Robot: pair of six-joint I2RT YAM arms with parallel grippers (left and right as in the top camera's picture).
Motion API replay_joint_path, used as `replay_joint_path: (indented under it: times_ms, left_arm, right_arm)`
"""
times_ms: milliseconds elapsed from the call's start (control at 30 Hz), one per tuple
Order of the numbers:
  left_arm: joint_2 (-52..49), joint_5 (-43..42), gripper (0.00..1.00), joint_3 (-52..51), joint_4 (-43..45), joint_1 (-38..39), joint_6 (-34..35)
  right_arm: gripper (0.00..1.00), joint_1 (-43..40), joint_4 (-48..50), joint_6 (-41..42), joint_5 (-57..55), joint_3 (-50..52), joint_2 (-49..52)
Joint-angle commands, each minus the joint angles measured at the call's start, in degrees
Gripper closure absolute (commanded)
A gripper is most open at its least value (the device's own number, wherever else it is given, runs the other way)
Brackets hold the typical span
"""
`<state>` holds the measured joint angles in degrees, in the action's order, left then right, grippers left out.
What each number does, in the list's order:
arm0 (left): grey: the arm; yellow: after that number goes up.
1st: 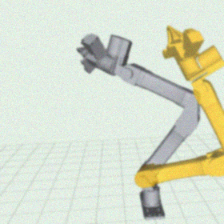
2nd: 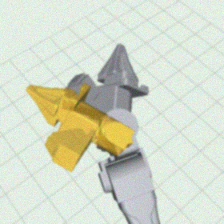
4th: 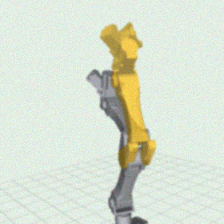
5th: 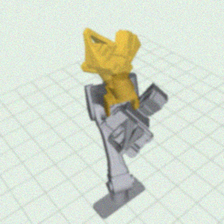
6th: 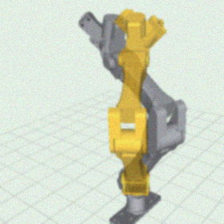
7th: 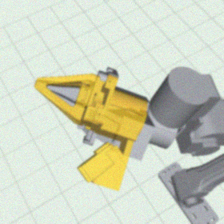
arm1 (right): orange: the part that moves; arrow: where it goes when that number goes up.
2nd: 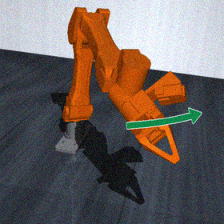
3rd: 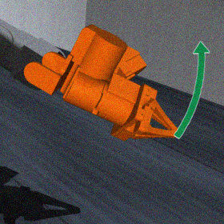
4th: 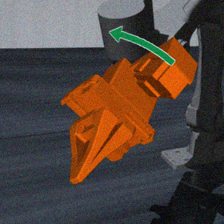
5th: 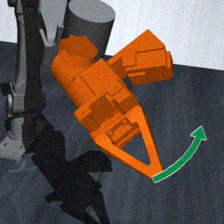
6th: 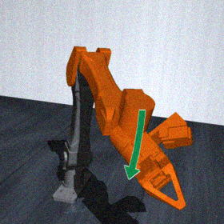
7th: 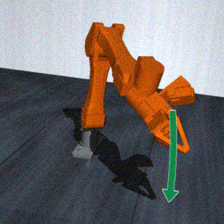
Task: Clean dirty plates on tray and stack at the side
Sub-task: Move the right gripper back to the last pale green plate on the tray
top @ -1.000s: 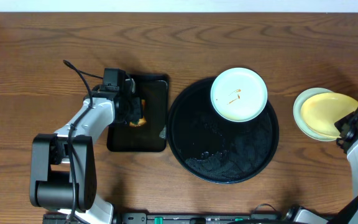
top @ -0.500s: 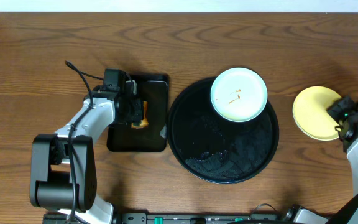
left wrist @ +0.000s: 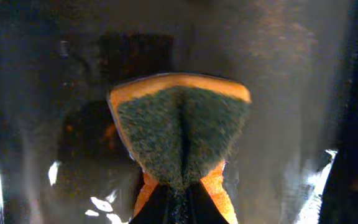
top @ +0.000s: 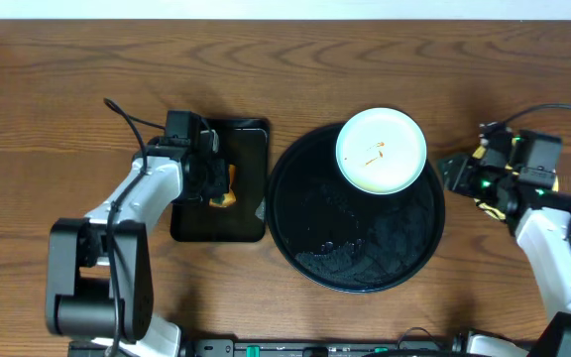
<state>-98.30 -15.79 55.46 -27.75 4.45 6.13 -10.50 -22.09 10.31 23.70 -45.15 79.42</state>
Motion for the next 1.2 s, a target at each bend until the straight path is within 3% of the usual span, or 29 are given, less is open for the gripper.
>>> replay_joint_path:
  times_ms: [0,167,533,833,1067,1167]
  left_arm:
    - [5.07,0.61,0.93,0.39,0.22,-0.02,-1.20]
    - [9.60,7.54,0.93,0.39,0.46,-0.02,-1.14]
    - [4.26,3.98,0.92,-1.20,-0.04,0.15,2.29]
    - [2.47,0.79,0.93,-1.25,-1.07,0.15,2.32]
    - [2.97,0.79,0.93,-1.22,-2.45,0.13,2.32]
    - [4.42,0.79,0.92,-1.22,-2.51,0.13,2.32]
  right_arm:
    - [0.51,2.29,-0.42,-1.57,-2.89,-0.11,0.11]
    - [0.50,4.50,-1.01,-1.14,-2.89,-0.09,0.11]
    - [0.48,7.56,-1.03,0.98,-7.30,0.39,0.96]
    - [0.51,9.77,3.37,3.41,-6.27,0.39,9.57]
    - [0.62,10.38,8.96,7.52,-7.85,0.39,15.89]
    - [0.76,10.38,11.85,10.25,-7.82,0.39,17.92]
